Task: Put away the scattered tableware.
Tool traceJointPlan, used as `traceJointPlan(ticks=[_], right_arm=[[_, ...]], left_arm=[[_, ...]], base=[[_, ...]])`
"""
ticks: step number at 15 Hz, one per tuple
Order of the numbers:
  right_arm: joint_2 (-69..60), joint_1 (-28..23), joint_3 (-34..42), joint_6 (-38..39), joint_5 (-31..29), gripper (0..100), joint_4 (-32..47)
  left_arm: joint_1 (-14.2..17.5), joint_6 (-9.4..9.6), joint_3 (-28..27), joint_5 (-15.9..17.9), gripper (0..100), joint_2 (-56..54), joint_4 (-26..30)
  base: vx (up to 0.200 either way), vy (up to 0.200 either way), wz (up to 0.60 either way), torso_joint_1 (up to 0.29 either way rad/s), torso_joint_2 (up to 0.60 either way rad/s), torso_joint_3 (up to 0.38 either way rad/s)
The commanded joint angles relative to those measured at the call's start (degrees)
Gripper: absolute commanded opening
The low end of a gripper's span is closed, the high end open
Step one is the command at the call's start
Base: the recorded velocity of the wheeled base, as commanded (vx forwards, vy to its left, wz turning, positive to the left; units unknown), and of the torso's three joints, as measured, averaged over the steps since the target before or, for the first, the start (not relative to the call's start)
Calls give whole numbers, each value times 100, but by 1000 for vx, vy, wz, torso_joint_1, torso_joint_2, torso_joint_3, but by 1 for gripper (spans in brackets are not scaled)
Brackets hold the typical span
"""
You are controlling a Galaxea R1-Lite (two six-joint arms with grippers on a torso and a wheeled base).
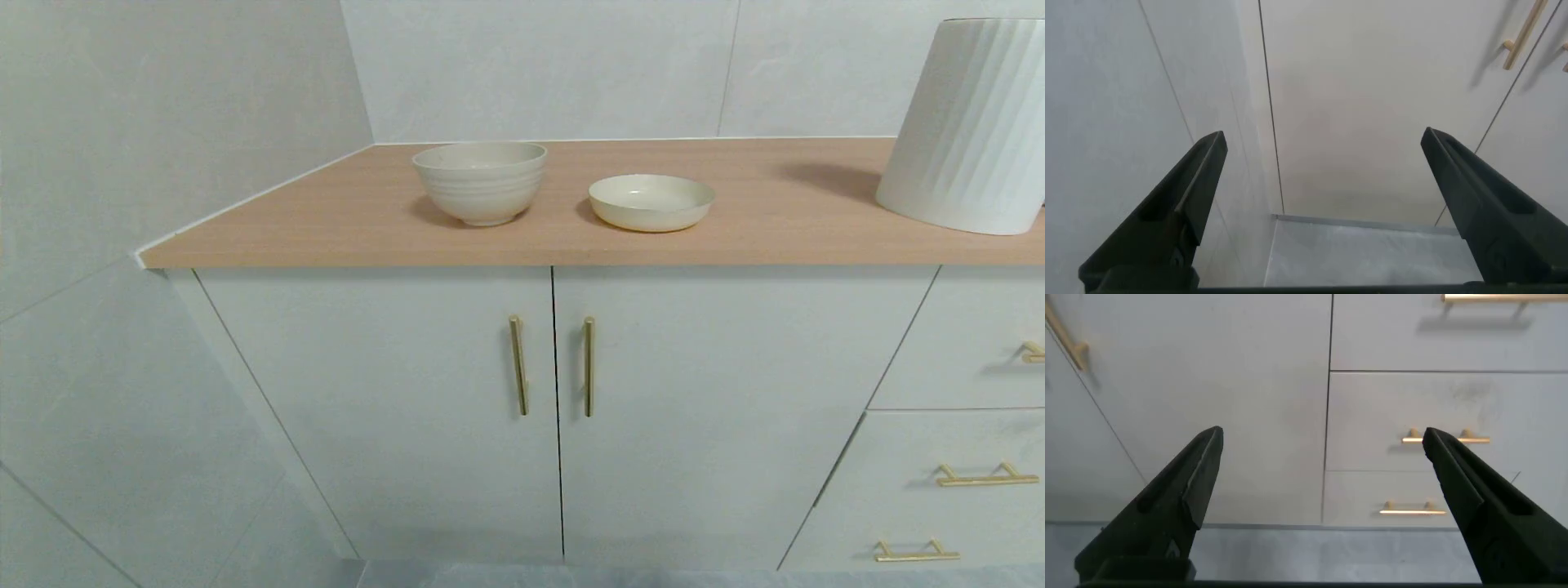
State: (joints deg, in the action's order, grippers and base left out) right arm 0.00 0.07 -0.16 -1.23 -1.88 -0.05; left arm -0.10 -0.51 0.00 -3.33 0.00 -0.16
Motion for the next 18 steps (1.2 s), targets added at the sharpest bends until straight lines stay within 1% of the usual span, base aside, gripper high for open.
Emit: traceJointPlan(ticks=[1,2,3,4,5,6,7,8,9,11,14,16,17,18], right_arm=[[193,37,-889,-44,355,100,5],[694,98,-1434,-35,864,100,295],[1354,98,-1777,-26,1304,100,523],[2435,133,-1979,0,1699,100,497],[3190,204,-2173,18,1814,100,312],[3190,204,-2173,18,1814,100,312],[4869,1223,-2603,141,1823,100,-566],[5414,1715,-2770,290,1796,100,-918],[6240,2146,-3148,563,1787,100,-1261],[7576,2673,-3904,958,1796,100,-1533],[8604,3218,-4431,1415,1946,100,-1744],[9044,3438,-4757,1494,2069,100,-1885],[9404,3561,-5126,1521,2244,100,-1876],[9633,3587,-5337,1573,2288,100,-1867]], left_arm=[[1,-2,0,-1,100,0,-2],[1,7,0,-1,100,0,-2],[1,-2,0,-1,100,0,-2],[1,-2,0,-1,100,0,-2],[1,-2,0,-1,100,0,-2],[1,-2,0,-1,100,0,-2],[1,-2,0,-1,100,0,-2],[1,-2,0,-1,100,0,-2],[1,-2,-9,-1,100,0,-2],[1,-2,0,-1,100,0,-2],[1,7,0,-1,100,0,-2],[1,-2,0,-1,100,0,-2],[1,-2,0,-1,100,0,-2],[1,7,0,-1,100,0,-2]], base=[[0,0,0,0,0,0],[0,0,0,0,0,0],[0,0,0,0,0,0],[0,0,0,0,0,0],[0,0,0,0,0,0],[0,0,0,0,0,0],[0,0,0,0,0,0],[0,0,0,0,0,0],[0,0,0,0,0,0],[0,0,0,0,0,0],[0,0,0,0,0,0],[0,0,0,0,0,0],[0,0,0,0,0,0],[0,0,0,0,0,0]])
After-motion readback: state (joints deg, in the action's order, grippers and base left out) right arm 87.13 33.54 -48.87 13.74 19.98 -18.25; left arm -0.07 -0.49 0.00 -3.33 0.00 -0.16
